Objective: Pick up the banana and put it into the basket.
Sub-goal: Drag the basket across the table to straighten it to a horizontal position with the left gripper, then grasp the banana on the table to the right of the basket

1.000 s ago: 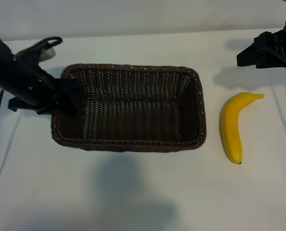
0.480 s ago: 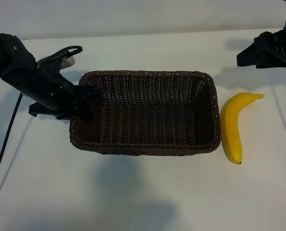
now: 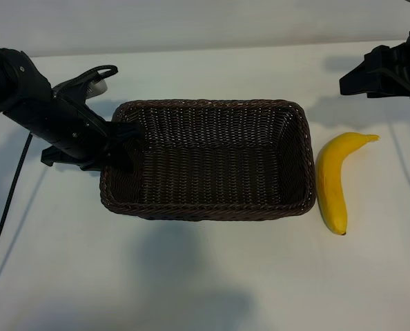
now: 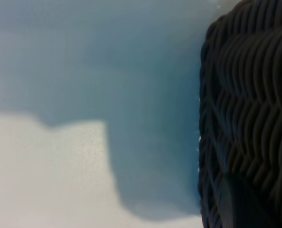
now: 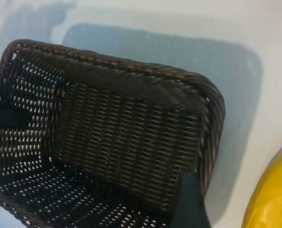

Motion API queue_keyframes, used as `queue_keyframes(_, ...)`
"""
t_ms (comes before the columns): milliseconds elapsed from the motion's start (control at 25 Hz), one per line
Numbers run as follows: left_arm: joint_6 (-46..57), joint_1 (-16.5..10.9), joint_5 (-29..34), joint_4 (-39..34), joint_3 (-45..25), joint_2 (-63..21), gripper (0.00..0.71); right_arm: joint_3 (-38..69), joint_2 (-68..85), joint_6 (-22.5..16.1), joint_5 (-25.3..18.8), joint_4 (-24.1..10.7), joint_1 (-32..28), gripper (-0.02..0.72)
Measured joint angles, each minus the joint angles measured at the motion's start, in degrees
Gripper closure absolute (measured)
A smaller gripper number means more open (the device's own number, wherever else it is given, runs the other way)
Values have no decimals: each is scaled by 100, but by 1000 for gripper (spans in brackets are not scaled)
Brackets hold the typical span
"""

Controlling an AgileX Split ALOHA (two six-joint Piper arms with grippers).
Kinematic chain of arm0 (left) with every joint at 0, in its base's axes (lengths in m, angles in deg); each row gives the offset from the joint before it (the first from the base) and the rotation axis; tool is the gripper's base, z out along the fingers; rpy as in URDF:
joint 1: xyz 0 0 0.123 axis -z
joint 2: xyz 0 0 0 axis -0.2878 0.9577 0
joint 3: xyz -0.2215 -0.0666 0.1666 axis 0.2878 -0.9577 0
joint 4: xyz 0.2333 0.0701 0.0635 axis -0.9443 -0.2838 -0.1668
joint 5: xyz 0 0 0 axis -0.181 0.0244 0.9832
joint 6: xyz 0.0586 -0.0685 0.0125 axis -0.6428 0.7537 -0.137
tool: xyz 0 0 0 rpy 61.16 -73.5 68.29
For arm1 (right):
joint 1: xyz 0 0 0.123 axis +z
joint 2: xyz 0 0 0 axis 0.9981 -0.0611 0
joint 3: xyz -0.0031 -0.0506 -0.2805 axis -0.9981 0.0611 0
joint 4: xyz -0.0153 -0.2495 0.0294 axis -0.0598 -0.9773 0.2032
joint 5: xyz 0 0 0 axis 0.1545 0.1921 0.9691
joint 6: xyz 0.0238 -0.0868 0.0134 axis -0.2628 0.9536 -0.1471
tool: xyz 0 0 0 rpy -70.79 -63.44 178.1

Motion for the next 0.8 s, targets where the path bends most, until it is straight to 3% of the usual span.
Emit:
queue_keyframes(120,0,0,25,-7,0,0,476,0,0,0,0,0,0,164)
queue_keyframes(280,0,1,70,-1,0,-5,285,0,0,0,-2,0,0,164)
queue_keyframes(400,0,1,133,-1,1,-100,198,0,0,0,-2,0,0,164)
queue_keyframes(560,39,1,385,-202,139,-402,165,0,0,0,-6,0,0,164)
queue_keyframes(800,656,1,1315,-1379,935,-687,162,0,0,0,-12,0,0,164)
